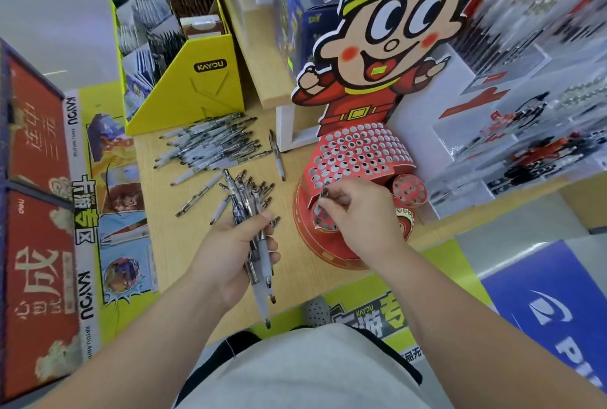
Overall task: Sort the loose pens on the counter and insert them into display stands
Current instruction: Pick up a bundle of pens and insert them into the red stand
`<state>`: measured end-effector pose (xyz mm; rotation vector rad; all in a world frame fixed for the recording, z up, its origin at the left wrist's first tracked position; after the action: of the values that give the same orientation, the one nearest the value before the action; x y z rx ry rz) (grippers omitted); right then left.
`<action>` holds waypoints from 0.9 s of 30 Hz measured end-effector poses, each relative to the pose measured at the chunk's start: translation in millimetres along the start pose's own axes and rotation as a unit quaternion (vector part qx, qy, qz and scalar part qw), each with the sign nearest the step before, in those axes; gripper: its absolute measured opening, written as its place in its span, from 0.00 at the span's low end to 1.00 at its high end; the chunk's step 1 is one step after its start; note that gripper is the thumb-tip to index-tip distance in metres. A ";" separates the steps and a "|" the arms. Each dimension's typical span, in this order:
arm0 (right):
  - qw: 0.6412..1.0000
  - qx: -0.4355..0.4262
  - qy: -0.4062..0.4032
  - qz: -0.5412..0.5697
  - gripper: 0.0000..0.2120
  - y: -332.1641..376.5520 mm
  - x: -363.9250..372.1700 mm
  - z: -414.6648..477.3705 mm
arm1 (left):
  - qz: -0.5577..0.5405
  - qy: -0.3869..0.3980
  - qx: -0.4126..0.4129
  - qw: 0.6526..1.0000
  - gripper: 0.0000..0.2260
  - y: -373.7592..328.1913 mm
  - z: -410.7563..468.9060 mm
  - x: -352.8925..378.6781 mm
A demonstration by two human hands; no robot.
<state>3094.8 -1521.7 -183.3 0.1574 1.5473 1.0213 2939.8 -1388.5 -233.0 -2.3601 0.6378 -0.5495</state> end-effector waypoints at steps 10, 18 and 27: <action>1.000 0.005 0.009 -0.010 0.04 -6.0 12.3 -2.2 | 0.003 0.034 -0.001 0.999 0.06 2.9 -9.3 8.7; 0.999 -0.005 0.015 -0.032 0.07 0.6 10.5 -0.9 | -0.010 0.050 0.003 0.999 0.07 6.7 -18.6 17.2; 0.983 0.033 0.084 0.160 0.03 23.0 -15.1 -13.0 | 0.104 0.113 0.053 0.987 0.07 0.9 -34.3 42.2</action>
<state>3077.8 -1523.8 -158.1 0.3837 1.7471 1.2611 2955.2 -1428.6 -199.6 -2.1169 0.9215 -0.7438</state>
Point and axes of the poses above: each hand's wrist, its own z-axis towards the middle knuckle, its own x-axis out of the palm, y = z × x, the point moved 9 cm from there along z, towards the middle knuckle, and after that the axes turned 6 degrees about -y, right-handed, at the moved point
